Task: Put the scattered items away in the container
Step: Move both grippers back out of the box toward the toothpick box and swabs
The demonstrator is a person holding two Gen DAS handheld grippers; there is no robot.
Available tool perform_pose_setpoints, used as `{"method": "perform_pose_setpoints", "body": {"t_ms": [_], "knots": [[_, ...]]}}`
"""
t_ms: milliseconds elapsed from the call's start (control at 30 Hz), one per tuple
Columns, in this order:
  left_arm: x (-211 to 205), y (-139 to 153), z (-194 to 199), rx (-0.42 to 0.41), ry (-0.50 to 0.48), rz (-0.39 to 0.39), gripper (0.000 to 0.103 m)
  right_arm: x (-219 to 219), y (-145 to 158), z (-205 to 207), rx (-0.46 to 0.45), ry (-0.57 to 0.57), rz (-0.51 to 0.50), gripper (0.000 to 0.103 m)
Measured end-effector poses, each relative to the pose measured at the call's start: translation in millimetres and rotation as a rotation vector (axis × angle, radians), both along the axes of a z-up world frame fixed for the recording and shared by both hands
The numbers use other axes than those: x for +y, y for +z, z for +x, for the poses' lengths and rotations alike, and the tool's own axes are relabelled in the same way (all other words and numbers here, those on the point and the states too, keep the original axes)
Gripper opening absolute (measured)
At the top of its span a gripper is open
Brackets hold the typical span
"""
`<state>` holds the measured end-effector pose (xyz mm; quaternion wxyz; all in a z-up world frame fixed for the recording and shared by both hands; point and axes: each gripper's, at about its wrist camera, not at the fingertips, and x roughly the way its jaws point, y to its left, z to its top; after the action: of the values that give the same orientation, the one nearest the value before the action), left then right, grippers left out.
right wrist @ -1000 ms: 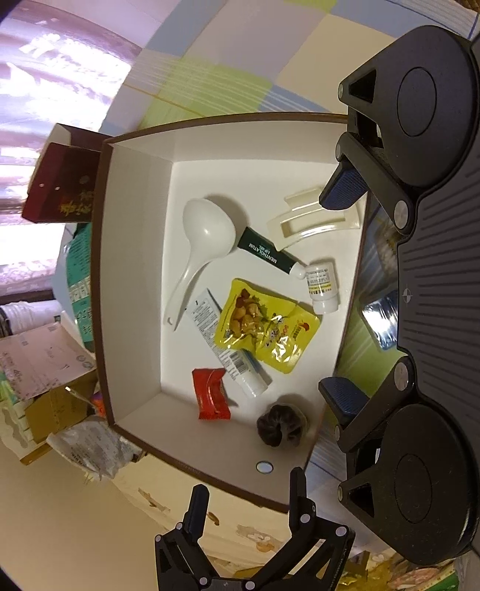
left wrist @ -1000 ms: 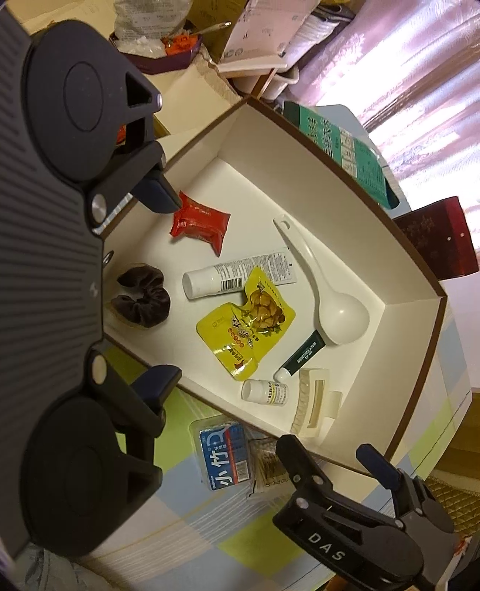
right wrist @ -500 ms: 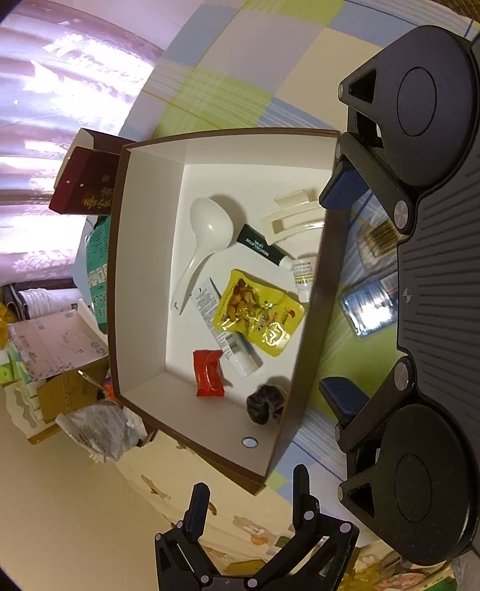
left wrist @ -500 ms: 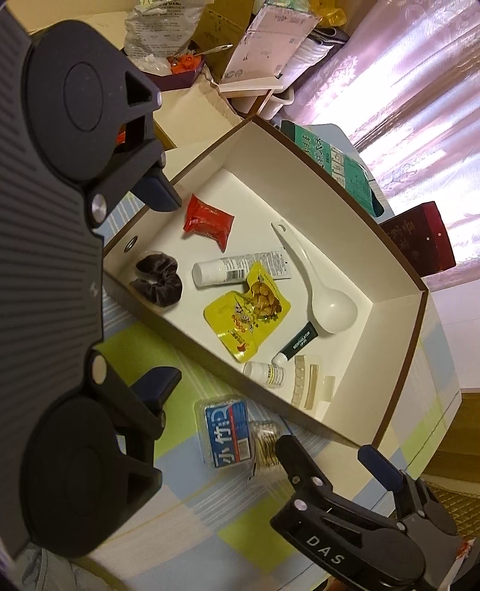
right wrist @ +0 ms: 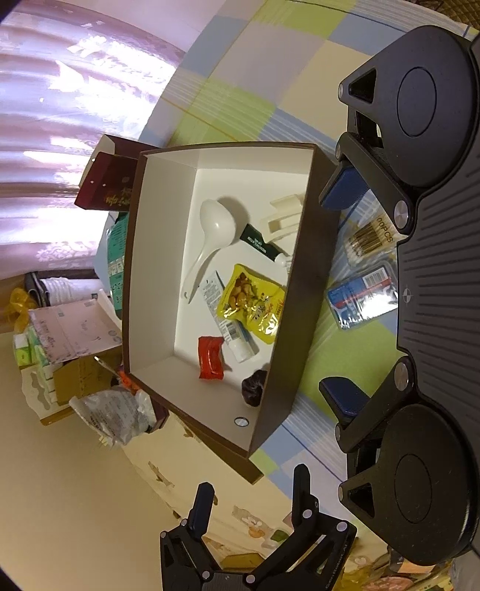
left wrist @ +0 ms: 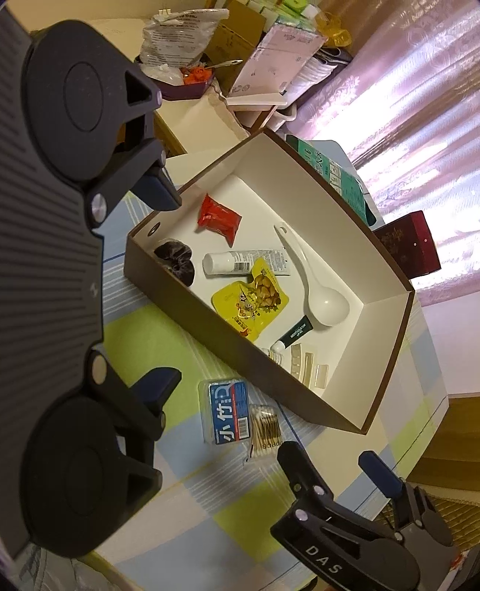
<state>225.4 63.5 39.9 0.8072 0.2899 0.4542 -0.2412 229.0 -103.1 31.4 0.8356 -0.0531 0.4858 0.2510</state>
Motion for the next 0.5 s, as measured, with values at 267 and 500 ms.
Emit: {"method": "perform_pose_setpoints", "body": {"t_ms": [267,500], "knots": [[1,0,-21,-0.017,0.045,-0.001,0.090,-9,2,-22,-0.039,0.003,0.012,0.102],[2,-2,-35,-0.030,0.091,-0.021,0.091,-20,0,-40,-0.084,-0.020,0.018,0.102]]}}
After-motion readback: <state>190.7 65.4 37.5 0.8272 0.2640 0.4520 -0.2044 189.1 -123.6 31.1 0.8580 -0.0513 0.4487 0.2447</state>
